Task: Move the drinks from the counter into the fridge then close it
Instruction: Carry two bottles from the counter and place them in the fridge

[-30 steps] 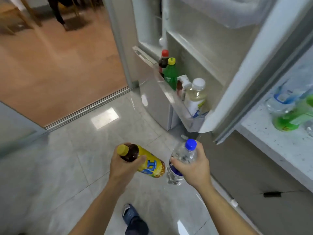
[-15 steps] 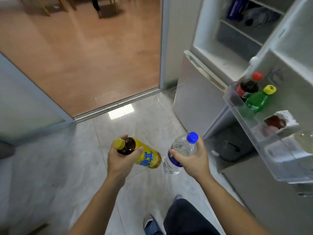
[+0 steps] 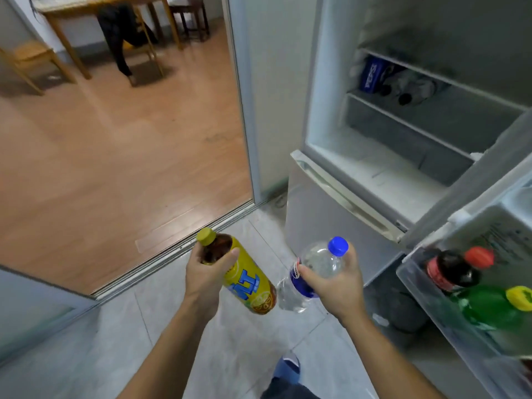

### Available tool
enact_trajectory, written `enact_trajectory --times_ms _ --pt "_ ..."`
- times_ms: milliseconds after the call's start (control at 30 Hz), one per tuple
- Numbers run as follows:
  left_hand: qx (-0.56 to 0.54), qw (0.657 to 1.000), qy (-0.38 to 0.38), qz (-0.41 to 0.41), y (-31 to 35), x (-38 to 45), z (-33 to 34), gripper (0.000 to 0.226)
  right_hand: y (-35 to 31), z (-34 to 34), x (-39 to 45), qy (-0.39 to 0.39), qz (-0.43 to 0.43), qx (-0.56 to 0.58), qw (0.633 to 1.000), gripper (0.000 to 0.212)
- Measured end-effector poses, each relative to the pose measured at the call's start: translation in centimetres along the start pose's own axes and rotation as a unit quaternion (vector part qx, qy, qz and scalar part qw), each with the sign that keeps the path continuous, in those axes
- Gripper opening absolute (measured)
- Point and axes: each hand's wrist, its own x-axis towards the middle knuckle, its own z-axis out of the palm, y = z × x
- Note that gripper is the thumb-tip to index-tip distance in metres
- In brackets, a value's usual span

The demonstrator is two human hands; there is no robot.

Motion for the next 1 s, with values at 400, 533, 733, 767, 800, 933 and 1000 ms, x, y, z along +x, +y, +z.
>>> enact_trajectory --times_ms 400,533,733,767,800,933,1000 --pt "-0.002 0.983 -0.182 -0.001 6.6 16.6 17.0 0.05 -4.6 -2.1 15.2 0.195 -0.004 -0.013 0.981 0.061" --pt "0.069 0.962 -0.258 0.057 7.8 22.0 23.4 0.044 -5.4 -2.7 19.9 0.277 0.045 -0.054 0.958 0.059" --pt "0.139 0.905 -0.379 0.137 11.1 28.9 32.9 0.048 -8.1 -3.9 27.5 0.358 0.109 -0.116 0.92 0.065" --pt "0.151 0.896 -0.394 0.141 11.6 29.7 34.4 0.051 -8.4 -4.3 28.8 0.364 0.115 -0.117 0.917 0.065" --pt "0.165 0.887 -0.408 0.139 11.9 30.5 35.8 0.055 -8.5 -4.6 29.9 0.369 0.123 -0.119 0.913 0.066" --pt "0.219 0.853 -0.456 0.127 11.7 32.8 39.9 0.058 -8.1 -5.7 33.0 0.378 0.187 -0.118 0.899 0.071" --pt "0.246 0.837 -0.474 0.118 11.2 33.6 40.9 0.059 -8.1 -6.3 33.9 0.382 0.208 -0.106 0.894 0.07"
